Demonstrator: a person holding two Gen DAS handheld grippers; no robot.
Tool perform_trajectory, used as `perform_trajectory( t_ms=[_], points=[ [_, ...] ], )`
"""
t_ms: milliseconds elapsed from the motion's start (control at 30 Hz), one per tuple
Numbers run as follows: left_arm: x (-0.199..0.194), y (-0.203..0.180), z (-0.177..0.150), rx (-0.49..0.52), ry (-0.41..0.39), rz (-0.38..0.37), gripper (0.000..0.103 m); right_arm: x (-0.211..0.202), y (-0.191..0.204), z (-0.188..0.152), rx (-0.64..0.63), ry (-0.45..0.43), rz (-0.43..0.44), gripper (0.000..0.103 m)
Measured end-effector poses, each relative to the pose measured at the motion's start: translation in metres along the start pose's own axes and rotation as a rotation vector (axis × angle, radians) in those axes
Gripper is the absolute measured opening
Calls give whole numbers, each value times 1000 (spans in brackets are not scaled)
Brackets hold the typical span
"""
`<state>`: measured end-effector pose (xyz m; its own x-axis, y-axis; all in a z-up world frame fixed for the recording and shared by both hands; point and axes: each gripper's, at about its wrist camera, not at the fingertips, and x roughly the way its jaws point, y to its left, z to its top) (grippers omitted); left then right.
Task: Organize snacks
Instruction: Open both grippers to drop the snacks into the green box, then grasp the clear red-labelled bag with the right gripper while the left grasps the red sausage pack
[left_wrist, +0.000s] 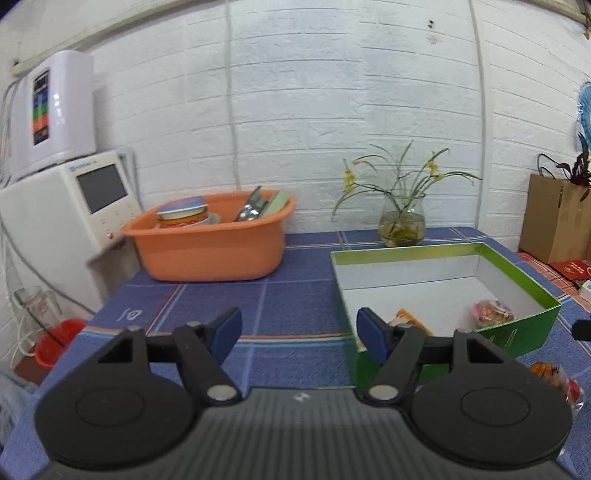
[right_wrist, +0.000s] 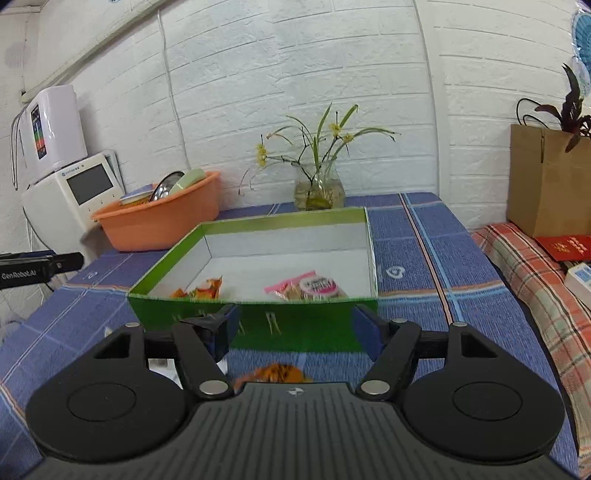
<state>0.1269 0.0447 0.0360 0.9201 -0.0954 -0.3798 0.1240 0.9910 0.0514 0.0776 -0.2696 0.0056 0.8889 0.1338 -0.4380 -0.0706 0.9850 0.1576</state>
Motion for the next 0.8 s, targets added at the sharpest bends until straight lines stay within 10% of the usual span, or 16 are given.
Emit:
perform_trajectory(
  t_ms=[367, 800],
  points=[
    [25, 13, -70, 72, 190, -80, 73, -14, -5, -60, 368, 103, -32, 103],
    [52, 10, -82, 99, 274, -281, 73, 21, 6, -55, 424, 139, -38, 103]
  ],
)
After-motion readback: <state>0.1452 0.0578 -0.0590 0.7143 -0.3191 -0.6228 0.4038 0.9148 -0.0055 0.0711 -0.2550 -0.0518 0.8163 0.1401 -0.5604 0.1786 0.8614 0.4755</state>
